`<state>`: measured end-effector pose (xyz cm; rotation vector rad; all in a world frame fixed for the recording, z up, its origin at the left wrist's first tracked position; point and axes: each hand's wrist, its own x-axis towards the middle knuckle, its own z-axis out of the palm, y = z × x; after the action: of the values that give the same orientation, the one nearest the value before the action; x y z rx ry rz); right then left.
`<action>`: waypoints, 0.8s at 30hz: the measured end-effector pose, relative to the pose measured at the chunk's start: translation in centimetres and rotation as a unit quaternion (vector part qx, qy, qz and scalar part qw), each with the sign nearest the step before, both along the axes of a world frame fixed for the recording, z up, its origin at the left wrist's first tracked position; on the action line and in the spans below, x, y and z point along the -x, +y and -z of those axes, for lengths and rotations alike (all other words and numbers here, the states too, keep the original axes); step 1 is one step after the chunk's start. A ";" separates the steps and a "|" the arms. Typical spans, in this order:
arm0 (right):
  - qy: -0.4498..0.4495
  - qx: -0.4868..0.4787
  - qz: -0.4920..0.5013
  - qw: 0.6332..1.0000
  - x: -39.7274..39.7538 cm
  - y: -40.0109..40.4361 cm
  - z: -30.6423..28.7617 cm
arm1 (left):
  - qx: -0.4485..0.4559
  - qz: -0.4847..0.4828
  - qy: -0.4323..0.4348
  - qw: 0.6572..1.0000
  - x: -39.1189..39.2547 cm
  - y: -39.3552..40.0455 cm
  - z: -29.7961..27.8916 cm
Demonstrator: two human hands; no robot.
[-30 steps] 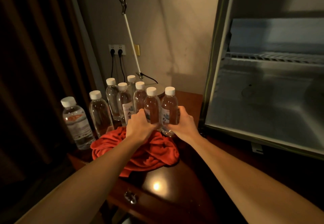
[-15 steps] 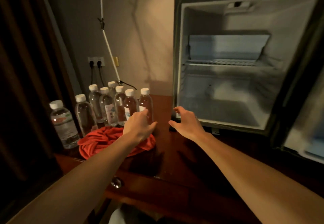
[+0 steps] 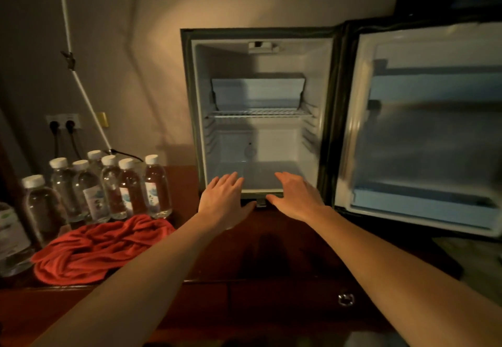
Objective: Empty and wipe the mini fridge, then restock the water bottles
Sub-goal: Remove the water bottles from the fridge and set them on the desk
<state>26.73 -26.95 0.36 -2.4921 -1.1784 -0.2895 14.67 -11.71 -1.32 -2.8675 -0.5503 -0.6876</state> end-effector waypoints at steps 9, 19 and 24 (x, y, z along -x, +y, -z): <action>0.007 -0.027 0.047 0.998 -1.7 -5.6 -0.1 | 0.028 0.049 0.022 0.998 -4.3 -4.0 0.5; -0.021 -0.065 0.071 0.995 -2.7 -11.5 -0.4 | 0.028 0.119 -0.022 0.992 -7.5 -8.6 0.0; -0.071 -0.090 0.086 0.990 -2.8 -14.1 -0.5 | 0.036 0.155 -0.044 0.986 -9.2 -11.7 -0.7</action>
<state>29.48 -41.02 0.86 -2.4490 -0.9412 -0.6004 23.83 -23.45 -0.65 -3.0354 -0.1386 -0.8599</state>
